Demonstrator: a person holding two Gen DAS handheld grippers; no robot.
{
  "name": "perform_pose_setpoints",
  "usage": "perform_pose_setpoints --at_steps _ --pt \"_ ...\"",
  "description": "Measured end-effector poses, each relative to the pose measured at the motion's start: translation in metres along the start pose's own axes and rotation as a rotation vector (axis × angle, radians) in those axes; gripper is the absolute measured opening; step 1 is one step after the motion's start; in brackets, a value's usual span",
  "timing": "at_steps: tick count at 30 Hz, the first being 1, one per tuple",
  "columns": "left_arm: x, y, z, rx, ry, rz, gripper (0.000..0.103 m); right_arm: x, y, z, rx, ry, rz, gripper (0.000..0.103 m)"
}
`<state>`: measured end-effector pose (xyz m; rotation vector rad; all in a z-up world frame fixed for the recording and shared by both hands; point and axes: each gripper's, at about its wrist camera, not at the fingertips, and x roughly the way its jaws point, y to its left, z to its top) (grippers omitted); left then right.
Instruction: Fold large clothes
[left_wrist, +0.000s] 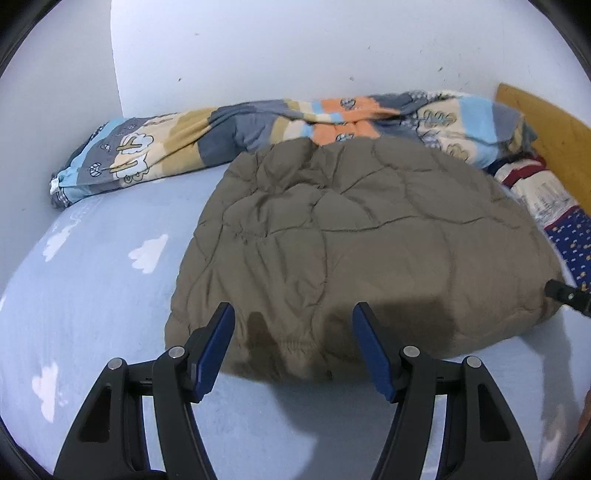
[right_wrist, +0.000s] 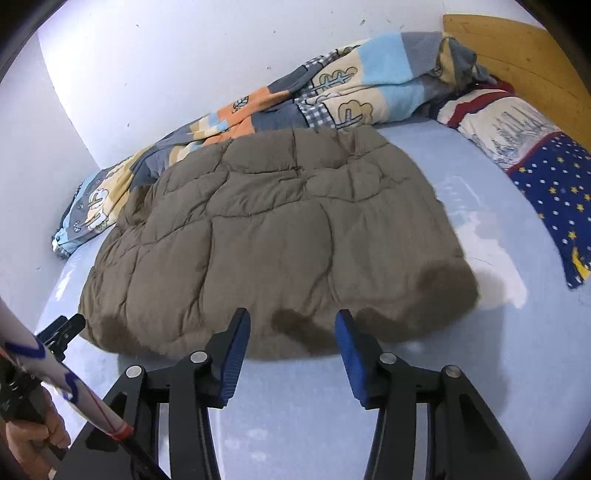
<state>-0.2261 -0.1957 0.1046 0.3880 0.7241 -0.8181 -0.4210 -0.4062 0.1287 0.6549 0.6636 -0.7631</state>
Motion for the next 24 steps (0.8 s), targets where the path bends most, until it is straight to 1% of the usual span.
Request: perform_pose_setpoints --at_steps 3,4,6,11,14,17,20,22,24 --pt "0.024 0.013 0.0 -0.06 0.074 0.009 0.066 0.019 -0.004 0.006 0.002 0.014 -0.001 0.052" --pt "0.031 0.018 0.0 -0.08 0.09 0.001 0.066 0.026 -0.006 0.008 0.006 0.018 0.001 0.052" --pt "0.036 0.021 0.001 -0.085 0.106 0.003 0.066 0.035 -0.01 0.01 0.024 0.028 0.008 0.052" --pt "0.052 0.026 -0.001 -0.098 0.181 -0.024 0.068 0.063 -0.01 0.01 0.007 0.132 -0.009 0.052" --pt "0.047 0.027 0.001 -0.109 0.176 -0.022 0.068 0.069 -0.017 0.009 0.033 0.145 0.013 0.053" --pt "0.028 0.036 0.008 -0.174 0.134 -0.052 0.068 0.057 -0.018 0.017 0.043 0.147 0.03 0.053" --pt "0.012 0.05 0.015 -0.229 0.069 -0.062 0.068 0.028 -0.034 0.029 0.127 0.079 0.09 0.054" --pt "0.011 0.057 0.017 -0.247 0.068 -0.041 0.068 0.017 -0.048 0.034 0.17 0.053 0.088 0.054" --pt "0.017 0.066 0.014 -0.271 0.097 -0.01 0.068 0.012 -0.062 0.035 0.204 0.044 0.065 0.054"
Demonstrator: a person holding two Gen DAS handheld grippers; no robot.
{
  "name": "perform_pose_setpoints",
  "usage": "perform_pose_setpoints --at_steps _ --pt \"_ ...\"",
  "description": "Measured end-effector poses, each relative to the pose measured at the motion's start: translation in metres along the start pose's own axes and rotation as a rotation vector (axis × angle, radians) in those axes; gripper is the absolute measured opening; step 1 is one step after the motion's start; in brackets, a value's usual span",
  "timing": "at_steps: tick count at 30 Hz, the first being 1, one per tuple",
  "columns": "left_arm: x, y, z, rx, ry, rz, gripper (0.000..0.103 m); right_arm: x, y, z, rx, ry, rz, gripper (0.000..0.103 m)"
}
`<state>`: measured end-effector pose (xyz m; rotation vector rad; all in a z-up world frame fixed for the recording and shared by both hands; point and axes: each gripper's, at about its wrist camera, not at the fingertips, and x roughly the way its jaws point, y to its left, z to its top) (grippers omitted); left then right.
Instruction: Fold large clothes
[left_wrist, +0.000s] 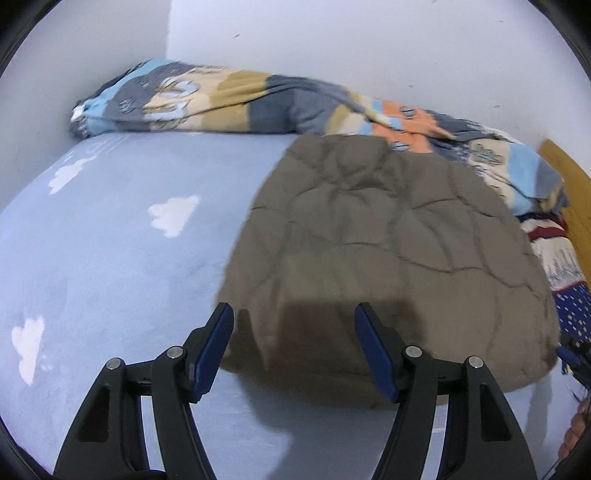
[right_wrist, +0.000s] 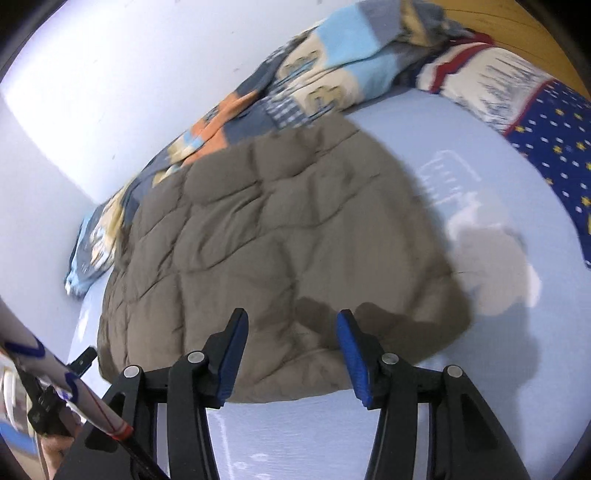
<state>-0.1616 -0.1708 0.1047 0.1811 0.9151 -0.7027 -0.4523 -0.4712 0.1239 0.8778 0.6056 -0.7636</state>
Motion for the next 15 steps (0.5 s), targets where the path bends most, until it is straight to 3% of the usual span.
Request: perform_pose_setpoints --at_steps 4,7,10,15 --pt "0.022 0.007 -0.006 -0.025 0.094 0.027 0.068 0.008 -0.024 0.0 0.087 0.025 -0.022 0.054" --pt "0.023 0.002 -0.002 0.02 0.1 0.052 0.068 0.024 -0.037 -0.004 0.153 0.073 -0.002 0.054" --pt "0.014 0.012 0.006 -0.037 0.088 0.021 0.068 0.028 -0.039 -0.002 0.167 0.086 0.009 0.054" --pt "0.0 0.039 0.015 -0.126 0.066 0.02 0.068 -0.002 -0.049 0.009 0.233 0.017 0.039 0.059"
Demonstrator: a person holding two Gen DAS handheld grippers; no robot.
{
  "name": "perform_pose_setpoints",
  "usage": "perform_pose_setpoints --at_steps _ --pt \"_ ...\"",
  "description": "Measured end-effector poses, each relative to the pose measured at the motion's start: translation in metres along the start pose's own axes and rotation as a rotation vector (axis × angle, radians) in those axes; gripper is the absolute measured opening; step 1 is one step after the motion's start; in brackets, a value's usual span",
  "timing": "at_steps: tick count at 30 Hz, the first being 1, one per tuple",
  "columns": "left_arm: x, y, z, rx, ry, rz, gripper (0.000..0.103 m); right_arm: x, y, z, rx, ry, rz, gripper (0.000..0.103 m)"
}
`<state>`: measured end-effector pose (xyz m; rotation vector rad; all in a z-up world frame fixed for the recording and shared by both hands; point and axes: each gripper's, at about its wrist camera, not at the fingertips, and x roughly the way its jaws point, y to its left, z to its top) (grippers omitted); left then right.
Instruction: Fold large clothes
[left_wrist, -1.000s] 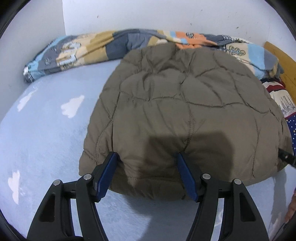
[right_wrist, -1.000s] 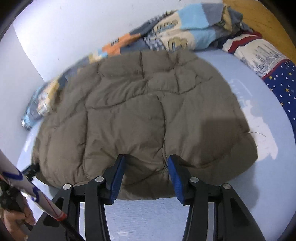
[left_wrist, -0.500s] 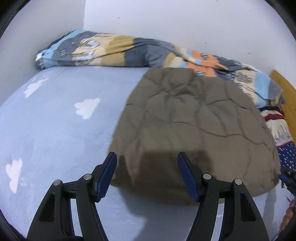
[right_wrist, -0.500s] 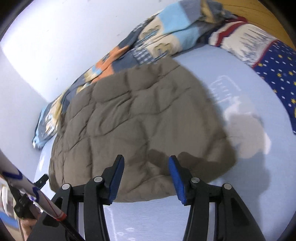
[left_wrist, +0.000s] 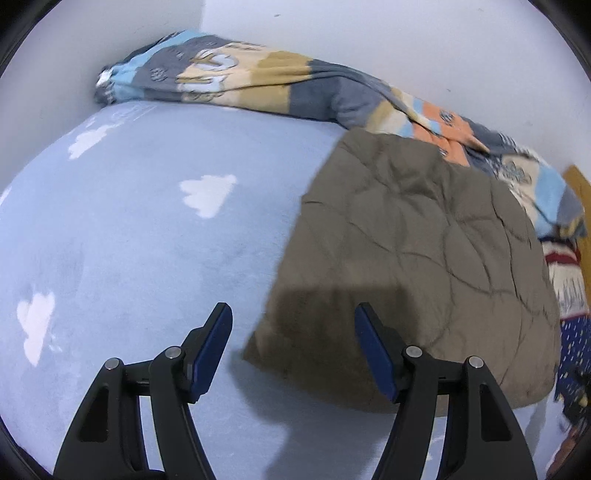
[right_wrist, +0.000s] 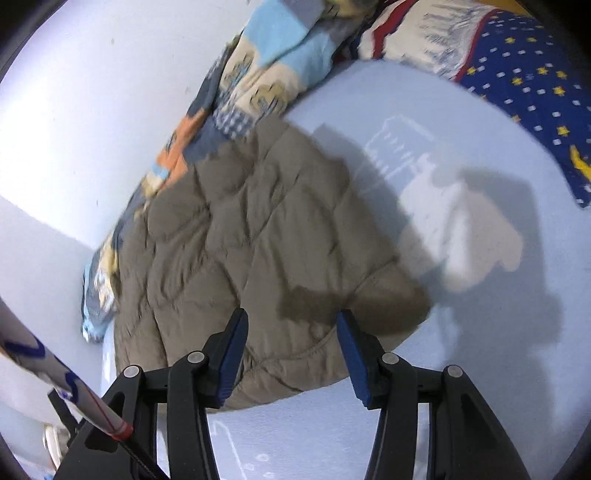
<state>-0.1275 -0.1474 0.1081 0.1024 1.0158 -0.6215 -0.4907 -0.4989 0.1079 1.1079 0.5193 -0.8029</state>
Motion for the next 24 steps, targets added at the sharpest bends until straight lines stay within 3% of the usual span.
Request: perform_pose_setpoints --at_steps 2,8,14,24 --pt "0.003 0.013 0.001 -0.063 0.043 -0.04 0.068 -0.009 -0.01 0.002 0.043 -0.027 -0.029 0.07" --pt "0.01 0.043 -0.005 -0.26 0.135 -0.133 0.068 -0.007 -0.048 -0.003 0.22 0.005 -0.008 0.074" --pt "0.011 0.051 -0.009 -0.319 0.148 -0.147 0.068 0.0 -0.071 -0.016 0.364 0.035 0.053 0.077" --pt "0.023 0.04 -0.011 -0.312 0.154 -0.182 0.068 0.006 -0.069 -0.017 0.387 0.028 0.065 0.08"
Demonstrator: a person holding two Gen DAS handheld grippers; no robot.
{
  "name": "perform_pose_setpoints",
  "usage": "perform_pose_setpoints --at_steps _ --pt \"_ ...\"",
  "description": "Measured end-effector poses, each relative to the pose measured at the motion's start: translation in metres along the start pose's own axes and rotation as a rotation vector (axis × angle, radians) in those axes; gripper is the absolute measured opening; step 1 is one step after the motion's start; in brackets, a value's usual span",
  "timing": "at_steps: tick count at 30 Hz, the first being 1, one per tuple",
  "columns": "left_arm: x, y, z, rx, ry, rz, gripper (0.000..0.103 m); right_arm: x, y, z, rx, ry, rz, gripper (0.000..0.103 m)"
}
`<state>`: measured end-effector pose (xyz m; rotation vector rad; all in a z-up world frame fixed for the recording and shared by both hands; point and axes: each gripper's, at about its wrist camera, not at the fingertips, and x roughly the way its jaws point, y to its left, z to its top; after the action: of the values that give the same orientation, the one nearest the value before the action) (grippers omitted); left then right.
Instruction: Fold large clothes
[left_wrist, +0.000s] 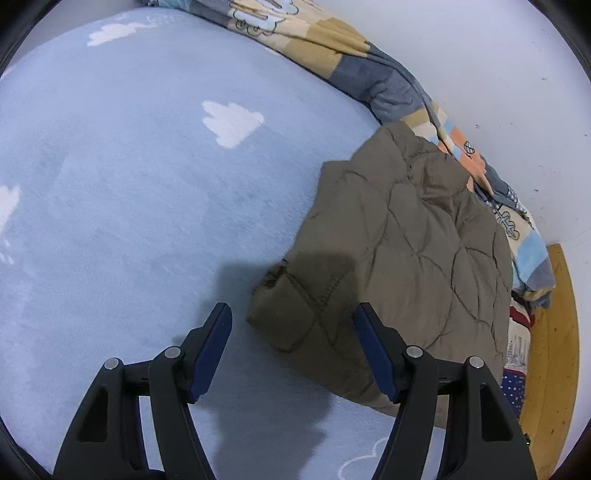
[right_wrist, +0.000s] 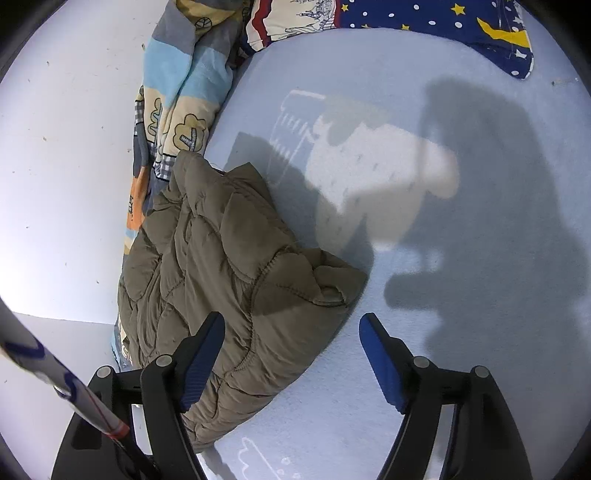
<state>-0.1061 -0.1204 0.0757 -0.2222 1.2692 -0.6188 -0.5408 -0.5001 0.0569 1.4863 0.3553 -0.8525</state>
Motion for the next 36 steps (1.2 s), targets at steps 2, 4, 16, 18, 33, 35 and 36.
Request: perform_pose_setpoints --at_steps 2,4,16,18,33,35,36 --pt "0.005 0.0 -0.002 -0.012 0.0 -0.02 0.069 0.002 -0.002 -0.001 0.008 0.005 0.002 0.08" --pt "0.01 -0.001 -0.003 -0.007 -0.017 -0.02 0.069 0.005 -0.002 -0.001 0.013 0.008 0.009 0.08" --pt "0.029 -0.012 -0.006 0.057 -0.086 0.004 0.078 0.035 -0.014 -0.002 0.051 -0.015 0.119 0.083" --pt "0.029 -0.016 -0.006 0.095 -0.103 0.019 0.078 0.038 -0.013 0.0 0.039 -0.018 0.131 0.083" --pt "0.024 -0.077 -0.037 0.542 -0.282 0.335 0.06 0.039 0.085 -0.041 -0.648 -0.164 -0.362 0.048" --pt "0.026 -0.081 -0.038 0.566 -0.296 0.354 0.06 0.039 0.088 -0.045 -0.695 -0.179 -0.395 0.048" --pt "0.025 -0.082 -0.041 0.583 -0.305 0.366 0.06 0.039 0.089 -0.046 -0.708 -0.182 -0.404 0.048"
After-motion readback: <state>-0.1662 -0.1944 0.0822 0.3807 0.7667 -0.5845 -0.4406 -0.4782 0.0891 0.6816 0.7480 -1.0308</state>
